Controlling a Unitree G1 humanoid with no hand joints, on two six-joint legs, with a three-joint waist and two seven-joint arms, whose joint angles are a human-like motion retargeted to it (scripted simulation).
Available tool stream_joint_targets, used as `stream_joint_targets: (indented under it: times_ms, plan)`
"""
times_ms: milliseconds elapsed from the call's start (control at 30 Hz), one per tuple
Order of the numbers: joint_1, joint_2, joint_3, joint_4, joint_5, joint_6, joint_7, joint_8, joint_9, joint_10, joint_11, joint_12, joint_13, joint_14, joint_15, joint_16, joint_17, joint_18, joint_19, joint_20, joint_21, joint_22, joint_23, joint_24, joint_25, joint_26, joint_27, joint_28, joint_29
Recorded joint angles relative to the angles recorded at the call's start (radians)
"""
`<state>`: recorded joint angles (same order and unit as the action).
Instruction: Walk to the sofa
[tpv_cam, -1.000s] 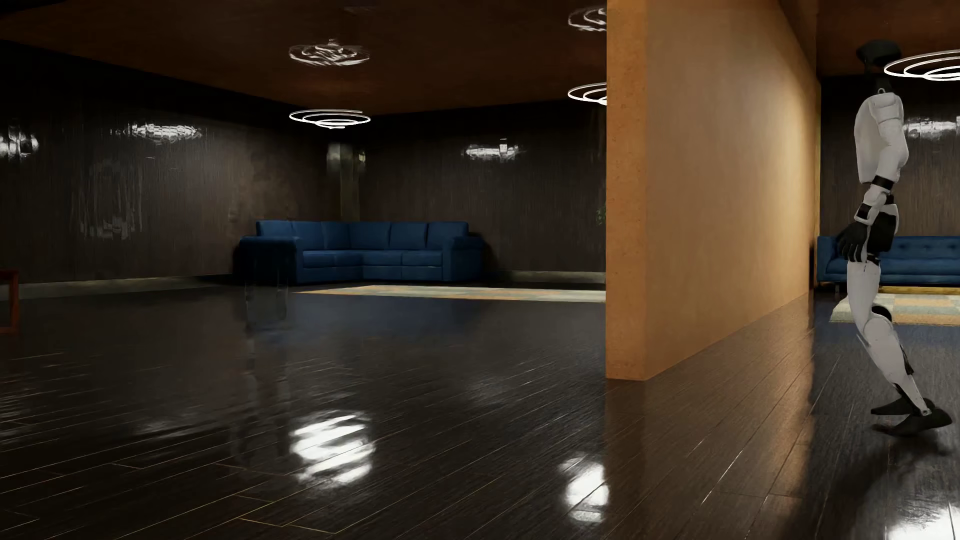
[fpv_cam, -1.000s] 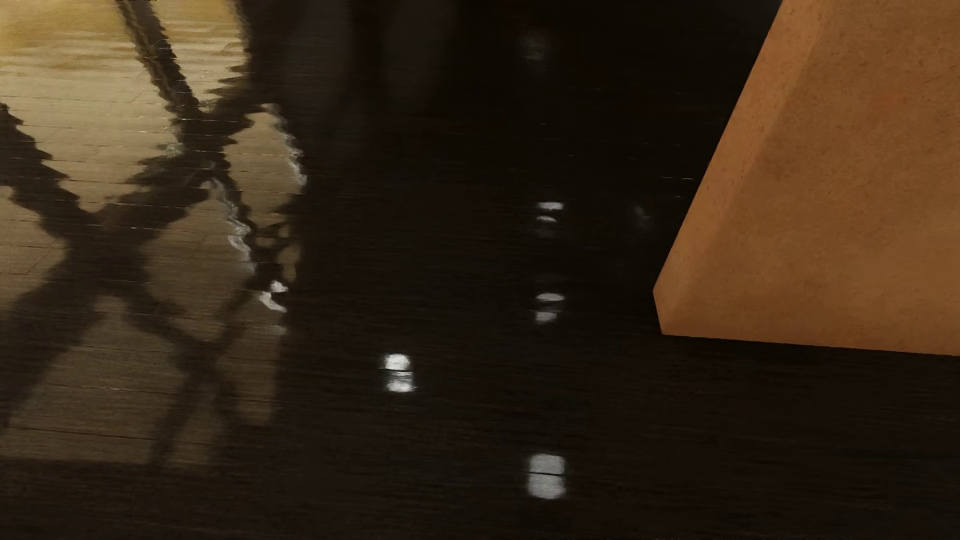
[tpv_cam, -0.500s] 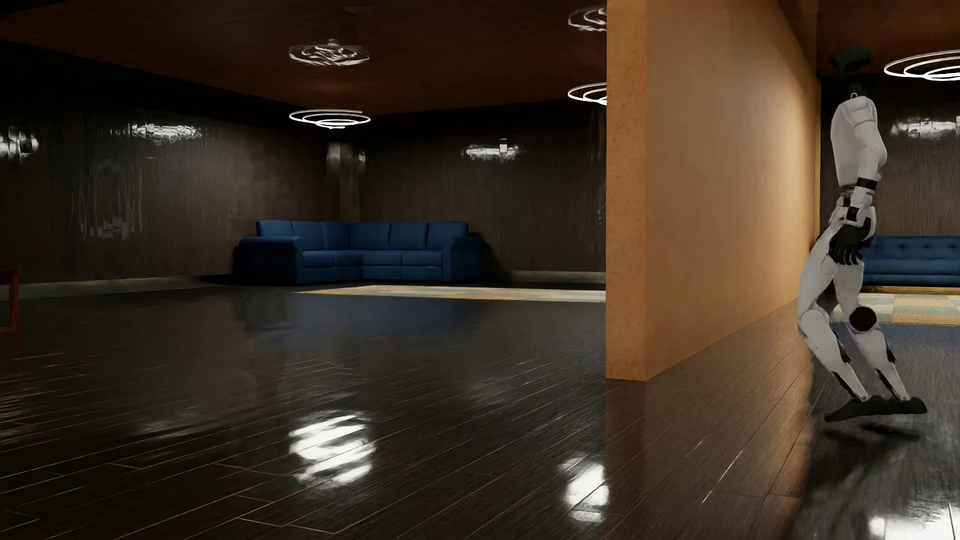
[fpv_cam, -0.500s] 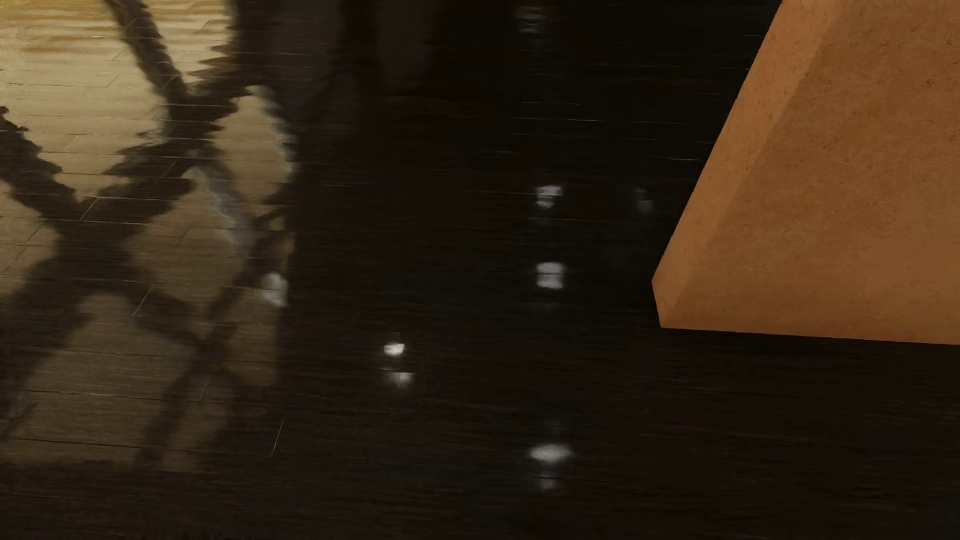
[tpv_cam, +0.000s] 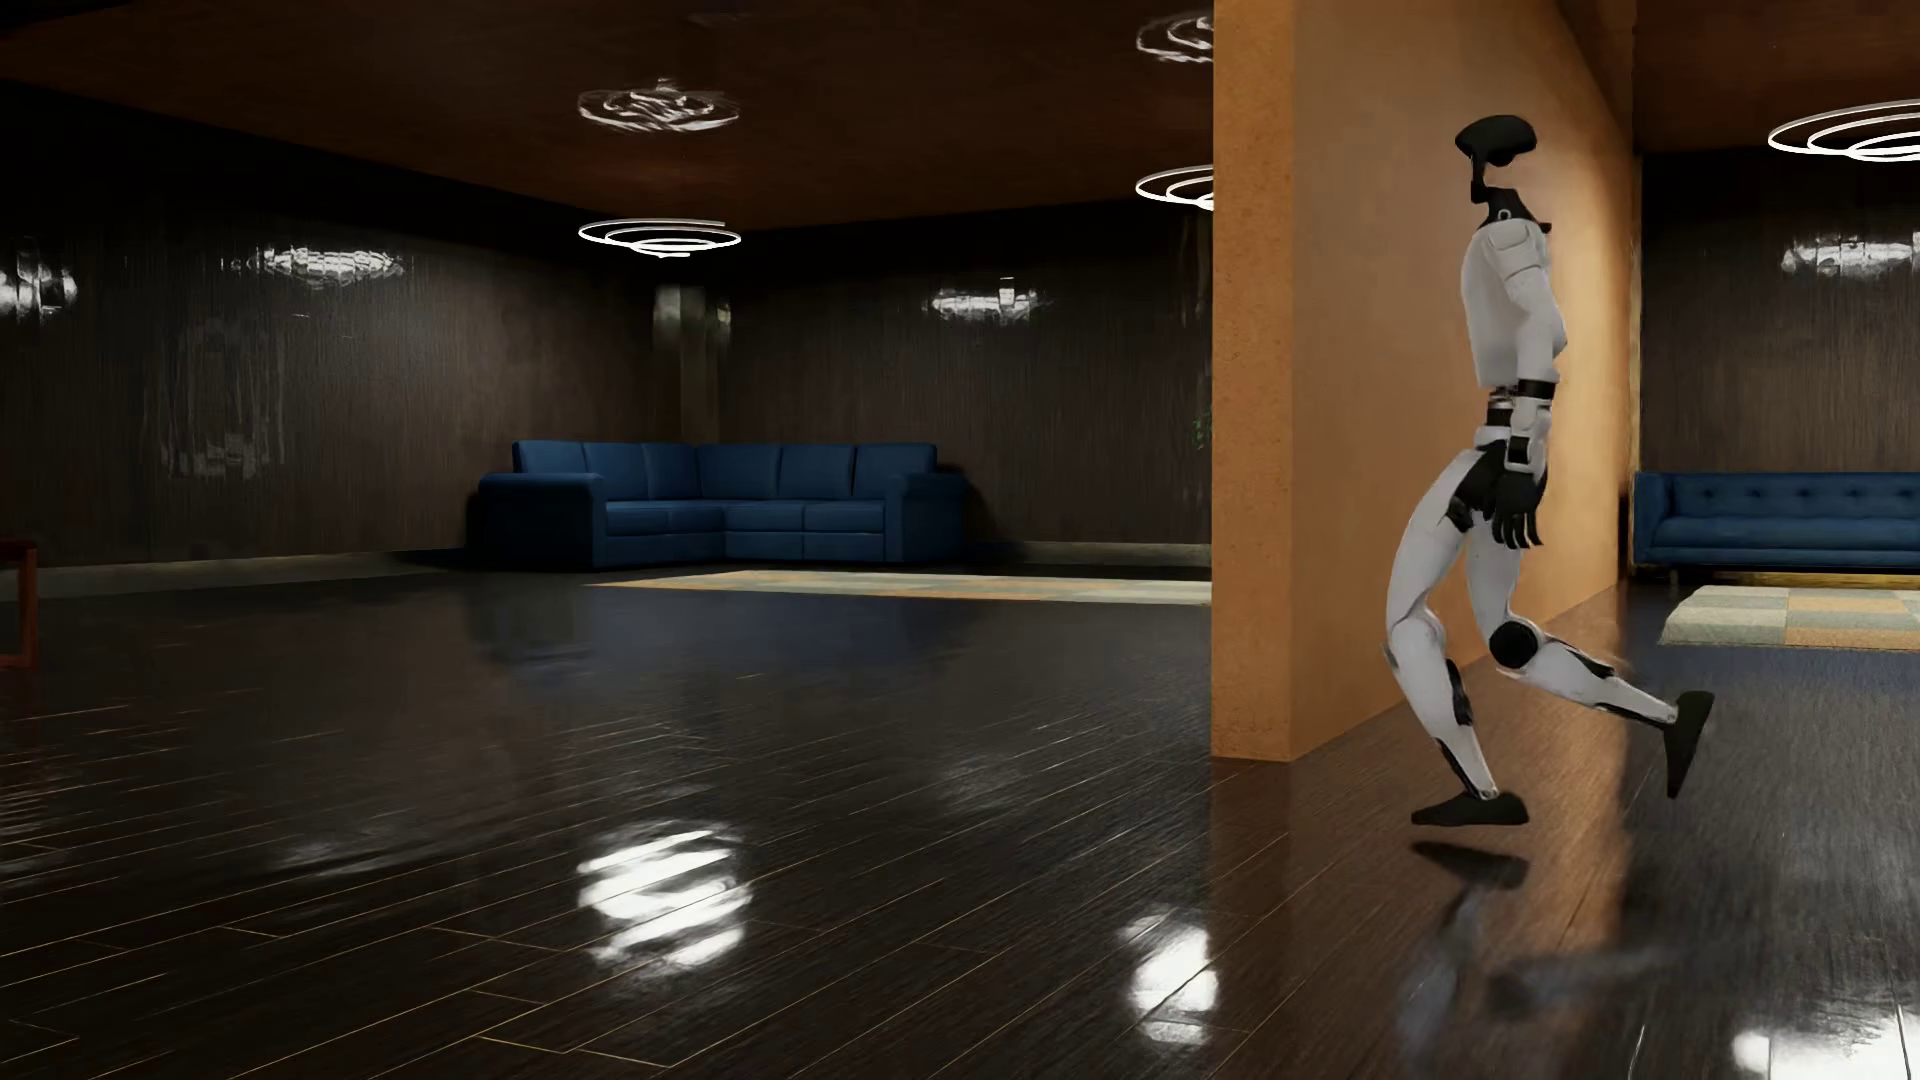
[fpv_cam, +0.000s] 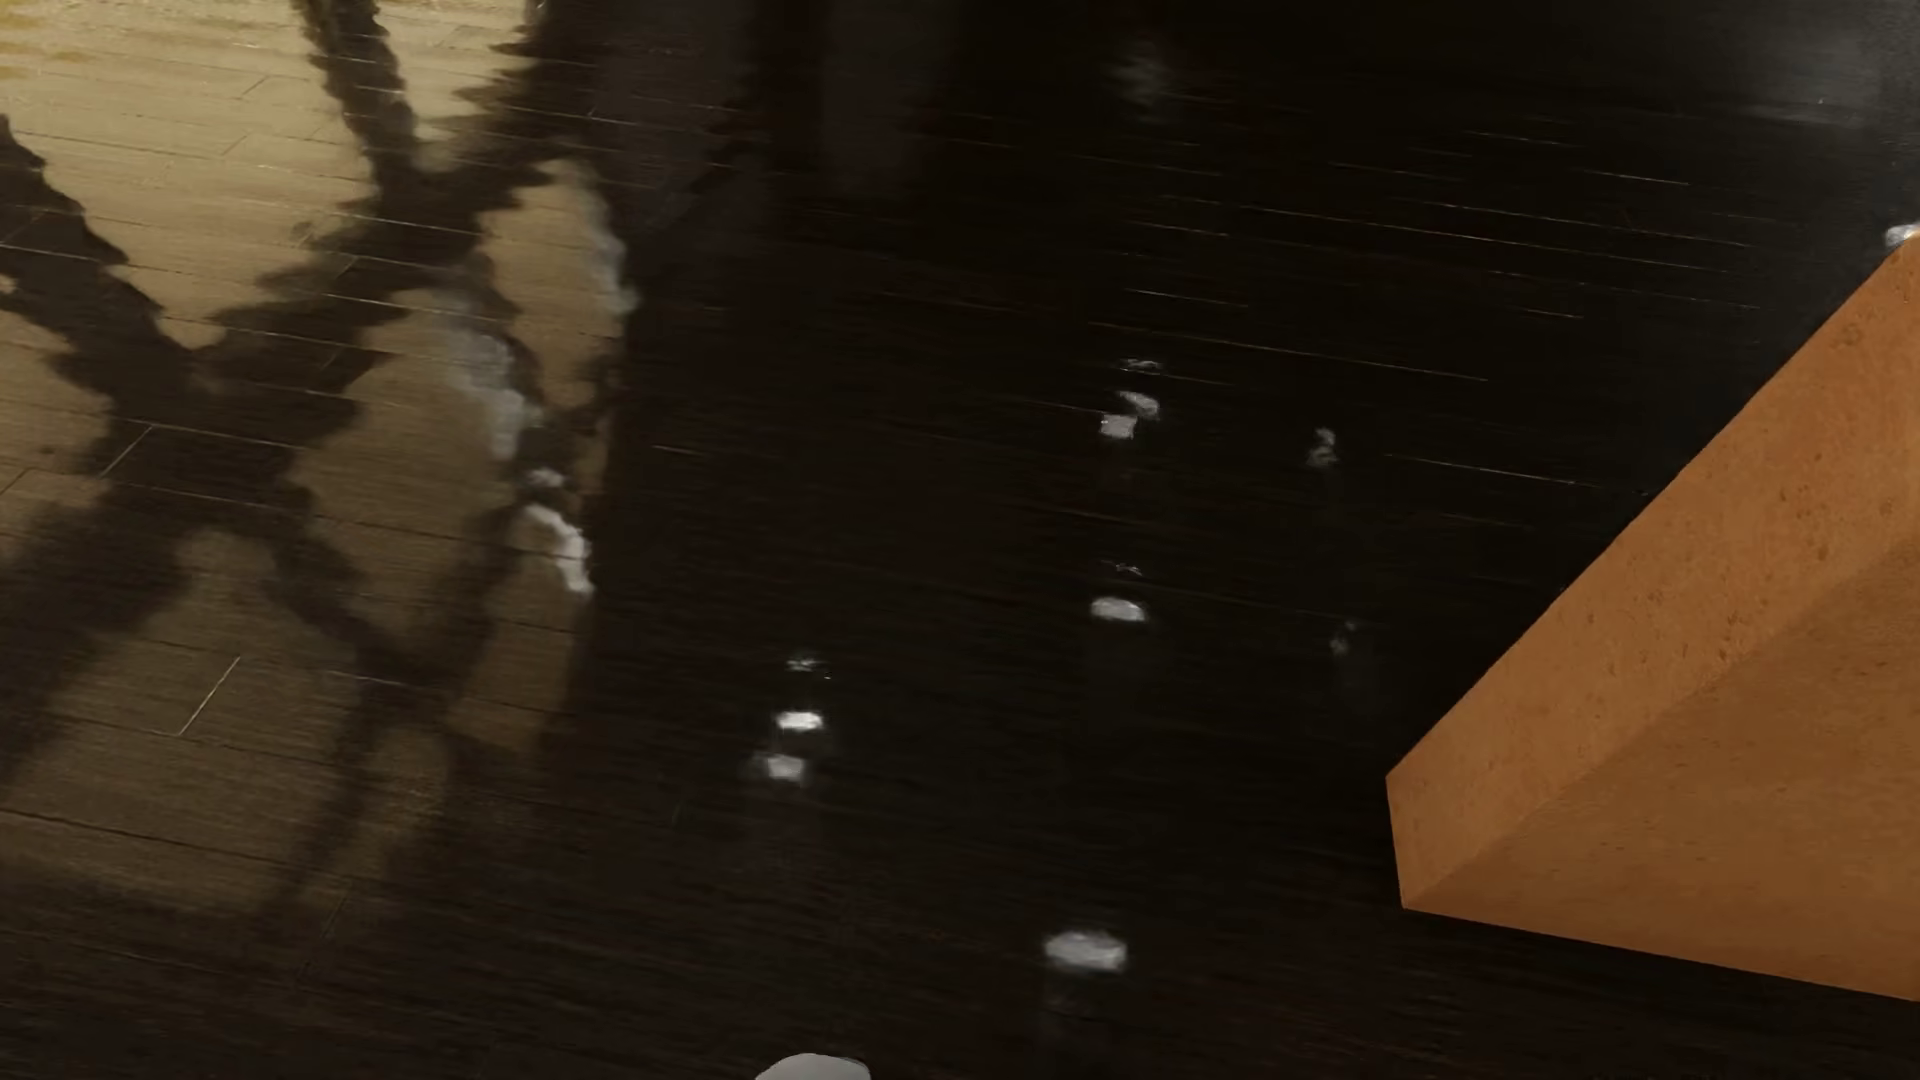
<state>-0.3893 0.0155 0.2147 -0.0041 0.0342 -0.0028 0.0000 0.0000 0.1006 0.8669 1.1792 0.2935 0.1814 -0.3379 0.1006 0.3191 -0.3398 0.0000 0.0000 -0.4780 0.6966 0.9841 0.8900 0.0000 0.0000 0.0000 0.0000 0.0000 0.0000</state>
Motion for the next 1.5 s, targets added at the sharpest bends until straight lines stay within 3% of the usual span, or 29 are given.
stream_joint_targets:
  times_ms: [67, 133, 200, 233, 267, 300, 333, 400, 467, 500, 567, 600, 667, 733, 800, 867, 900, 967, 1033, 1067, 1100, 1167, 1200, 1267, 1300, 1333, 1400, 1433, 1500]
  plan:
    - [0.175, -0.2, -0.105, 0.012, 0.038, 0.038, 0.0, 0.0, 0.009, -0.098, 0.153, -0.021, 0.034, -0.018, -0.029, 0.008, 0.0, 0.0, 0.0, -0.01, 0.003, -0.053, 0.023, 0.0, 0.0, 0.0, 0.0, 0.0, 0.0]
    - [0.357, -0.342, -0.242, 0.014, 0.06, 0.065, 0.0, 0.0, 0.026, -0.23, -0.09, -0.042, 0.084, -0.002, 0.067, 0.007, -0.006, 0.0, 0.0, 0.008, -0.066, -0.117, -0.016, 0.0, 0.0, 0.0, 0.0, 0.0, 0.0]
    - [0.506, -0.437, -0.314, 0.025, 0.077, 0.073, 0.0, 0.0, 0.022, -0.335, -0.469, -0.082, 0.107, -0.001, 0.126, 0.038, -0.025, 0.0, 0.0, 0.005, -0.029, -0.18, -0.021, 0.0, 0.0, 0.0, 0.0, 0.0, 0.0]
    - [0.57, -0.467, -0.346, 0.025, 0.077, 0.073, 0.0, 0.0, 0.015, -0.371, -0.634, -0.1, 0.115, -0.018, -0.002, 0.05, -0.022, 0.0, 0.0, 0.012, -0.043, -0.207, -0.02, 0.0, 0.0, 0.0, 0.0, 0.0, 0.0]
    - [0.62, -0.492, -0.362, 0.027, 0.071, 0.069, 0.0, 0.0, 0.0, -0.383, -0.734, -0.122, 0.128, -0.037, -0.226, 0.062, -0.026, 0.0, 0.0, 0.015, -0.031, -0.227, -0.029, 0.0, 0.0, 0.0, 0.0, 0.0, 0.0]
    - [0.653, -0.515, -0.38, 0.036, 0.07, 0.074, 0.0, 0.0, -0.01, -0.376, -0.737, -0.142, 0.133, -0.054, -0.369, 0.066, -0.022, 0.0, 0.0, 0.025, -0.026, -0.227, -0.009, 0.0, 0.0, 0.0, 0.0, 0.0, 0.0]
    - [0.682, -0.529, -0.415, 0.038, 0.066, 0.077, 0.0, 0.0, -0.003, -0.361, -0.734, -0.149, 0.137, -0.053, -0.295, 0.064, -0.027, 0.0, 0.0, 0.044, -0.01, -0.221, -0.011, 0.0, 0.0, 0.0, 0.0, 0.0, 0.0]
    - [0.694, -0.603, -0.434, 0.079, 0.096, 0.117, 0.0, 0.0, -0.019, -0.267, -0.592, -0.13, 0.14, 0.099, 0.139, 0.041, -0.025, 0.0, 0.0, 0.081, 0.0, -0.193, 0.007, 0.0, 0.0, 0.0, 0.0, 0.0, 0.0]
    - [0.578, -0.534, -0.377, 0.123, 0.158, 0.139, 0.0, 0.0, -0.022, 0.072, -0.496, -0.091, 0.119, 0.45, 0.166, 0.019, -0.02, 0.0, 0.0, 0.058, 0.019, -0.134, 0.045, 0.0, 0.0, 0.0, 0.0, 0.0, 0.0]
    - [0.453, -0.478, -0.343, 0.148, 0.191, 0.147, 0.0, 0.0, -0.024, 0.292, -0.497, -0.082, 0.112, 0.445, 0.128, 0.024, -0.022, 0.0, 0.0, 0.019, -0.001, -0.122, 0.023, 0.0, 0.0, 0.0, 0.0, 0.0, 0.0]
    - [0.278, -0.258, -0.238, 0.147, 0.199, 0.125, 0.0, 0.0, 0.014, 0.505, -0.582, -0.064, 0.058, 0.19, -0.017, 0.022, -0.017, 0.0, 0.0, -0.009, -0.03, -0.116, 0.021, 0.0, 0.0, 0.0, 0.0, 0.0, 0.0]
    - [0.18, -0.174, -0.176, 0.13, 0.191, 0.102, 0.0, 0.0, 0.013, 0.49, -0.616, -0.05, 0.029, 0.116, -0.091, 0.023, -0.02, 0.0, 0.0, -0.011, -0.052, -0.114, 0.001, 0.0, 0.0, 0.0, 0.0, 0.0, 0.0]
    - [0.066, 0.022, -0.061, 0.128, 0.166, 0.074, 0.0, 0.0, 0.018, 0.258, -0.708, -0.003, -0.02, 0.089, -0.259, 0.037, -0.055, 0.0, 0.0, -0.018, -0.044, -0.133, -0.084, 0.0, 0.0, 0.0, 0.0, 0.0, 0.0]
    - [-0.016, 0.172, -0.007, 0.128, 0.138, 0.057, 0.0, 0.0, 0.006, -0.083, -0.774, 0.019, -0.082, 0.171, -0.422, 0.036, -0.064, 0.0, 0.0, 0.011, -0.118, -0.112, -0.112, 0.0, 0.0, 0.0, 0.0, 0.0, 0.0]
    - [-0.055, 0.245, 0.025, 0.136, 0.127, 0.05, 0.0, 0.0, -0.034, -0.364, -0.776, 0.028, -0.132, 0.261, -0.482, 0.034, -0.077, 0.0, 0.0, 0.001, -0.159, -0.082, -0.137, 0.0, 0.0, 0.0, 0.0, 0.0, 0.0]
    - [-0.085, 0.318, 0.058, 0.116, 0.093, 0.036, 0.0, 0.0, -0.032, -0.299, -0.727, 0.033, -0.132, 0.206, -0.403, 0.031, -0.082, 0.0, 0.0, 0.002, -0.177, -0.05, -0.166, 0.0, 0.0, 0.0, 0.0, 0.0, 0.0]
    - [-0.069, 0.343, 0.075, 0.097, 0.068, 0.028, 0.0, 0.0, -0.039, -0.227, -0.656, 0.036, -0.101, 0.241, -0.314, 0.033, -0.072, 0.0, 0.0, -0.024, -0.201, -0.021, -0.172, 0.0, 0.0, 0.0, 0.0, 0.0, 0.0]
    - [-0.046, 0.23, 0.067, 0.039, 0.005, -0.011, 0.0, 0.0, -0.053, -0.074, -0.295, 0.044, -0.042, 0.226, -0.015, 0.02, -0.018, 0.0, 0.0, -0.003, -0.226, 0.033, -0.107, 0.0, 0.0, 0.0, 0.0, 0.0, 0.0]
    - [0.109, -0.008, -0.001, 0.0, -0.013, -0.019, 0.0, 0.0, -0.023, -0.107, 0.153, 0.023, -0.022, 0.144, -0.009, 0.016, -0.003, 0.0, 0.0, -0.006, -0.151, 0.028, -0.072, 0.0, 0.0, 0.0, 0.0, 0.0, 0.0]
    - [0.192, -0.124, -0.061, 0.012, 0.004, -0.003, 0.0, 0.0, -0.018, -0.154, 0.202, 0.009, -0.017, 0.133, 0.0, 0.023, 0.001, 0.0, 0.0, -0.019, -0.094, 0.01, -0.055, 0.0, 0.0, 0.0, 0.0, 0.0, 0.0]
    - [0.265, -0.21, -0.13, 0.015, 0.02, 0.016, 0.0, 0.0, -0.005, -0.198, 0.123, -0.008, -0.001, 0.13, 0.036, 0.026, 0.008, 0.0, 0.0, -0.014, -0.071, -0.017, -0.024, 0.0, 0.0, 0.0, 0.0, 0.0, 0.0]
    - [0.423, -0.339, -0.22, 0.027, 0.041, 0.041, 0.0, 0.0, 0.006, -0.299, -0.278, -0.049, 0.048, 0.11, 0.224, 0.043, 0.004, 0.0, 0.0, -0.01, -0.065, -0.091, 0.018, 0.0, 0.0, 0.0, 0.0, 0.0, 0.0]
    - [0.487, -0.374, -0.248, 0.026, 0.042, 0.048, 0.0, 0.0, 0.002, -0.334, -0.497, -0.061, 0.069, 0.097, 0.216, 0.055, -0.004, 0.0, 0.0, 0.01, -0.059, -0.151, 0.026, 0.0, 0.0, 0.0, 0.0, 0.0, 0.0]
    - [0.575, -0.412, -0.286, 0.042, 0.054, 0.059, 0.0, 0.0, -0.014, -0.344, -0.707, -0.083, 0.1, 0.055, -0.217, 0.075, -0.016, 0.0, 0.0, 0.069, -0.027, -0.228, 0.047, 0.0, 0.0, 0.0, 0.0, 0.0, 0.0]
    - [0.608, -0.436, -0.299, 0.045, 0.061, 0.067, 0.0, 0.0, -0.018, -0.326, -0.708, -0.08, 0.118, 0.048, -0.218, 0.081, -0.033, 0.0, 0.0, 0.094, 0.002, -0.241, 0.03, 0.0, 0.0, 0.0, 0.0, 0.0, 0.0]
    - [0.635, -0.448, -0.309, 0.047, 0.075, 0.072, 0.0, 0.0, -0.022, -0.289, -0.665, -0.066, 0.135, 0.081, -0.08, 0.078, -0.038, 0.0, 0.0, 0.121, 0.009, -0.244, 0.032, 0.0, 0.0, 0.0, 0.0, 0.0, 0.0]
    - [0.552, -0.421, -0.284, 0.112, 0.149, 0.113, 0.0, 0.0, -0.041, 0.017, -0.572, -0.028, 0.162, 0.332, 0.098, 0.06, -0.037, 0.0, 0.0, 0.148, 0.008, -0.2, 0.046, 0.0, 0.0, 0.0, 0.0, 0.0, 0.0]
    - [0.449, -0.373, -0.246, 0.123, 0.175, 0.117, 0.0, 0.0, -0.039, 0.25, -0.534, -0.016, 0.157, 0.381, 0.077, 0.057, -0.037, 0.0, 0.0, 0.131, 0.017, -0.161, 0.061, 0.0, 0.0, 0.0, 0.0, 0.0, 0.0]
    - [0.249, -0.179, -0.188, 0.139, 0.194, 0.137, 0.0, 0.0, 0.003, 0.449, -0.594, -0.018, 0.13, 0.162, -0.06, 0.046, -0.045, 0.0, 0.0, 0.078, 0.009, -0.11, 0.038, 0.0, 0.0, 0.0, 0.0, 0.0, 0.0]
